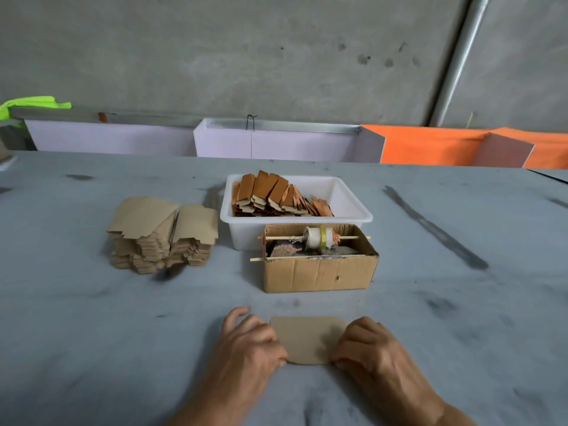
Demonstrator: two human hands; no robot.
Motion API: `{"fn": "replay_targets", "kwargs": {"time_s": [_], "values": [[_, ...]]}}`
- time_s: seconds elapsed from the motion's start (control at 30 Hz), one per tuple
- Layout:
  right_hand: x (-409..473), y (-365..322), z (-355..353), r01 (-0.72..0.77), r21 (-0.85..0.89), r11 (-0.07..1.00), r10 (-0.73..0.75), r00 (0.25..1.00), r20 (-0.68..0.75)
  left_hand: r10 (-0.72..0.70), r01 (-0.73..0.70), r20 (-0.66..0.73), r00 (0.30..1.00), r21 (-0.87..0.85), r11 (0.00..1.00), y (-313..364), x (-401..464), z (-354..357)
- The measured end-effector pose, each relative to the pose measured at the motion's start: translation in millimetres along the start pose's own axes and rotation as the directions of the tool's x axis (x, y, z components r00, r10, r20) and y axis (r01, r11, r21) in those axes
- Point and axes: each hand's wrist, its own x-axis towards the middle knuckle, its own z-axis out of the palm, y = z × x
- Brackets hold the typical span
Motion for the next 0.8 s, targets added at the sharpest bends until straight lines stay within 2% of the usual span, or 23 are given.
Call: {"fn": "replay_targets", "kwargs": {"time_s": [0.13,0.23,0.4,0.53,0.67,0.8], "values": [[-1.6,-1.8,1.7,-0.129,0.066,0.99,0.124,0.99,0.068,-0.116,0.124,0.099,0.988,-0.08,0.989,2.4,-1.4,0.4],[-0.2,-2.4,6.5,-0.312,0.096,0.945,0.303,0.948,0.102,-0.311,0.337,0.17,0.935,-0.16,0.928,2.4,-4.1,3.2],[11.7,-6.8,18.9,-0.563,0.026,0.826,0.557,0.823,0.106,-0.493,0.509,0.189,0.849,-0.045,0.859,5.8,-2.0,14.3],[22.1,-6.0,17.6,-0.666,0.014,0.745,0.656,0.738,0.157,-0.601,0.603,0.19,0.777,0.05,0.796,6.4,1.8,21.3],[27.5,-5.0,10.9,-0.731,-0.036,0.681,0.716,0.655,0.241,-0.656,0.656,0.188,0.731,0.069,0.751,9.2,7.4,21.7],[31.3,-3.8,9.0,-0.782,0.05,0.622,0.748,0.611,0.258,-0.717,0.718,0.189,0.671,0.075,0.692,8.7,7.6,17.6]]}}
